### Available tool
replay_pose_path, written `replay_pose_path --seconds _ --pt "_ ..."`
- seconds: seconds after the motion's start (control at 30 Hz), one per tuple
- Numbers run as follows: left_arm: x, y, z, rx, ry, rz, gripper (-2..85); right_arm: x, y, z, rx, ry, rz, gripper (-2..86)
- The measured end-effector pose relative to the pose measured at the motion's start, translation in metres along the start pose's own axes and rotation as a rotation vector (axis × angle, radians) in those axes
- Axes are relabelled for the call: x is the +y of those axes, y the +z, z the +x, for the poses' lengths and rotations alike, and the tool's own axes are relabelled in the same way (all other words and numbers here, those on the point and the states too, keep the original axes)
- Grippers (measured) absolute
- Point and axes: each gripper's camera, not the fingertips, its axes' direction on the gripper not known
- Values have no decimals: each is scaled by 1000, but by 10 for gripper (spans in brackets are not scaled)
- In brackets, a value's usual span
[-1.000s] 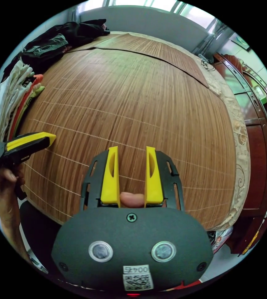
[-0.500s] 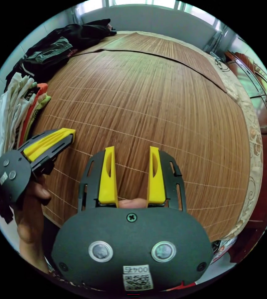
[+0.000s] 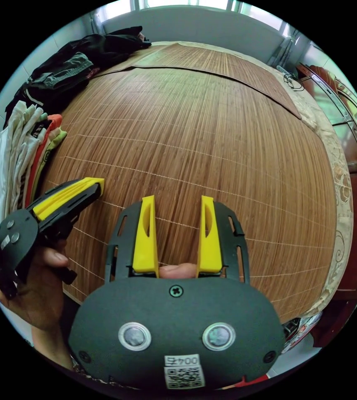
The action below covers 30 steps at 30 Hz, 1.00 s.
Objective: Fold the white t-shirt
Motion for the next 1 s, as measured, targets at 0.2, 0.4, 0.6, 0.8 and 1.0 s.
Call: replay_pose_path --seconds 0.2,0.4,0.6,0.8,1.0 --pt "9 -6 6 37 -19 22 3 6 3 4 -2 11 23 146" --pt "18 -15 41 -94 40 64 9 5 4 8 -7 40 7 143" --pt "21 -22 70 -166 80 62 10 2 4 4 23 58 -35 143" --pt "29 -29 98 -233 75 81 6 5 5 3 58 96 -50 163" --pt "34 -38 113 -252 21 85 6 10 2 7 32 91 -60 161"
